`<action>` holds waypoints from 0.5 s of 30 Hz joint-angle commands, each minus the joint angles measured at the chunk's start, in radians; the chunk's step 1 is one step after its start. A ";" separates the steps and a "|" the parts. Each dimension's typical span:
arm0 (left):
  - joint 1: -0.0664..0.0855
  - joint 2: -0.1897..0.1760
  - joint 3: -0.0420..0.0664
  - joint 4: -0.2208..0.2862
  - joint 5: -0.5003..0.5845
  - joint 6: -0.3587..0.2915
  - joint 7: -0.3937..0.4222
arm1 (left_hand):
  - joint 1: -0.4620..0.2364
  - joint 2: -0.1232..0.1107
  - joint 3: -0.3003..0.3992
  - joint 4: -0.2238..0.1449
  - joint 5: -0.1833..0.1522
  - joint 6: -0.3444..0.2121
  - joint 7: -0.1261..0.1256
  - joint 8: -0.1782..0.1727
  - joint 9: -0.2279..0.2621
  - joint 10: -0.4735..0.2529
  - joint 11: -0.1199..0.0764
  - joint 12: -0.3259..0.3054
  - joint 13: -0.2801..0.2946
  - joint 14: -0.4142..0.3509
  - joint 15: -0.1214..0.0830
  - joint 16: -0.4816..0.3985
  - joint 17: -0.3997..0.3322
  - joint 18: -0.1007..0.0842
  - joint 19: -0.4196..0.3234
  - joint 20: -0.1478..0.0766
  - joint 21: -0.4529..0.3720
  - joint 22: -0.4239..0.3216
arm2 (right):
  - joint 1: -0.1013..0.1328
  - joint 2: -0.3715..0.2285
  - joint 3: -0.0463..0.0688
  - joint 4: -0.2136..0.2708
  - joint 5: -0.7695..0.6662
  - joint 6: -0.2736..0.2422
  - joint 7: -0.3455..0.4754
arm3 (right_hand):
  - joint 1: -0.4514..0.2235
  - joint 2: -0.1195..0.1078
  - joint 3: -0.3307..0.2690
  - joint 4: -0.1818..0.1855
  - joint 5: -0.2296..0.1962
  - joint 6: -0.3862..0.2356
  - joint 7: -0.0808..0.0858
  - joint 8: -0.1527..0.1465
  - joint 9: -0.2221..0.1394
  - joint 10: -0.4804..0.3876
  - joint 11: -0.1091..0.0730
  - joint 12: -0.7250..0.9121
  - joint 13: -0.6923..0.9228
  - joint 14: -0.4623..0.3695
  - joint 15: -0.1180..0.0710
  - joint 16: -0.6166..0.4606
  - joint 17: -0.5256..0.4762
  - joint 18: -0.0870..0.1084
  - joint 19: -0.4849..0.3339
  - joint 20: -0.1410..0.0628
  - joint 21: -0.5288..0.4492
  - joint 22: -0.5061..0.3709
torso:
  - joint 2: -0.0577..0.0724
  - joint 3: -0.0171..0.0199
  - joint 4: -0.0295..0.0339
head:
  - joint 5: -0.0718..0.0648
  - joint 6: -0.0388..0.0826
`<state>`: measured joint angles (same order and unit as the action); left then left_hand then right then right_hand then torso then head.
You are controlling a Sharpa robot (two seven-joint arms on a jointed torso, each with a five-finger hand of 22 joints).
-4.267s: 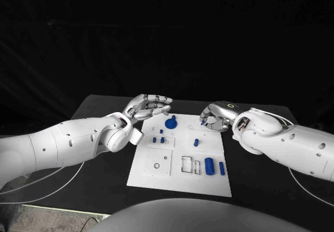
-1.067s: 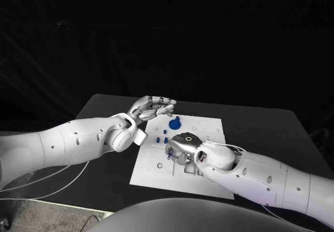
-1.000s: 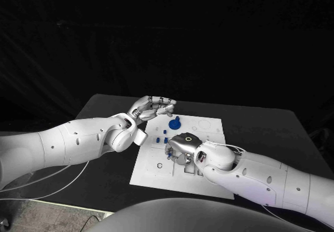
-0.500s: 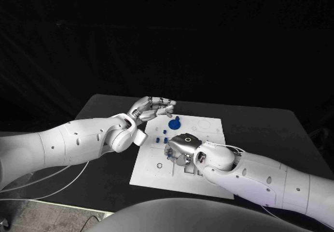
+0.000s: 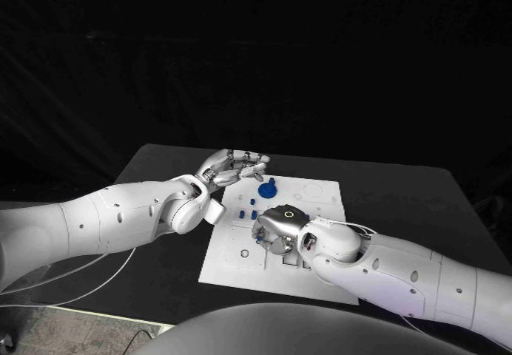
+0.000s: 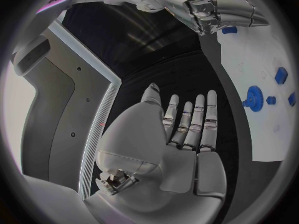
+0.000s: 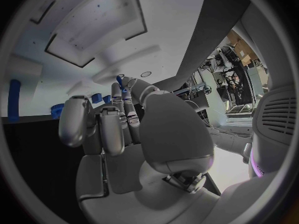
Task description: Assemble the parts on the task board
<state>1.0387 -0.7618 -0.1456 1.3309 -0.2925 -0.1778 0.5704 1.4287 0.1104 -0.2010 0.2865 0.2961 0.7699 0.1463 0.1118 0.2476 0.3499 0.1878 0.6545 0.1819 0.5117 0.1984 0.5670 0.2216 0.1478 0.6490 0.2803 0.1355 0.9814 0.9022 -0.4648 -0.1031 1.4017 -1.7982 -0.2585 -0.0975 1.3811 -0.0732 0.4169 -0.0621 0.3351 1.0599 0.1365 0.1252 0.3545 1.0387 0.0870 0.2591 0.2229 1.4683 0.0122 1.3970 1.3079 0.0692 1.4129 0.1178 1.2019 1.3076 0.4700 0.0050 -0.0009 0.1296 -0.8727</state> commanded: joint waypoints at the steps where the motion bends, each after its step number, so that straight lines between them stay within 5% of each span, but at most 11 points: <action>1: 0.000 0.002 0.000 0.000 0.005 0.018 0.002 | 0.001 0.008 -0.007 0.001 0.006 -0.005 0.000 0.007 -0.001 -0.008 0.002 0.006 -0.002 -0.003 0.007 0.006 -0.001 0.000 0.005 -0.002 -0.003 0.000 | -0.001 0.000 0.000 0.003 0.010 -0.007 -0.004 | 0.008 0.002 0.001 -0.001 0.003 -0.005 0.003 -0.005 0.001 0.010 0.000 -0.003 -0.002 0.010 -0.002 -0.006 0.058 0.011 -0.004 -0.006 -0.005 0.156 | 0.001 0.0001 -0.0005 | 0.002 0.000; 15: 0.000 0.003 -0.001 -0.003 0.005 0.020 -0.004 | 0.001 0.010 -0.008 0.002 0.006 -0.006 0.001 0.007 -0.002 -0.010 0.003 0.006 -0.003 -0.003 0.009 0.007 -0.002 -0.001 0.005 -0.001 -0.004 0.000 | -0.001 -0.002 0.000 0.005 0.037 -0.003 -0.006 | -0.010 0.011 0.001 0.016 0.017 -0.012 0.004 -0.015 -0.002 0.005 0.002 -0.009 -0.008 0.009 0.000 -0.006 0.056 0.013 -0.006 -0.004 -0.012 0.154 | 0.000 0.0001 0.0000 | 0.005 0.000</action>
<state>1.0385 -0.7611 -0.1469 1.3275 -0.2924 -0.1751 0.5633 1.4287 0.1104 -0.2037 0.2892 0.2961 0.7699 0.1463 0.1118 0.2467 0.3462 0.1914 0.6545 0.1802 0.5082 0.2019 0.5670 0.2208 0.1477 0.6490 0.2803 0.1355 0.9814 0.9022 -0.4668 -0.1031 1.4058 -1.7696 -0.2624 -0.0989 1.3749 -0.0671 0.4156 -0.0519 0.3470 1.0566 0.1397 0.1144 0.3528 1.0388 0.0870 0.2552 0.2162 1.4683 0.0122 1.3970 1.3077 0.0692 1.4129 0.1178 1.1936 1.3075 0.4705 0.0050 -0.0008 0.1343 -0.8727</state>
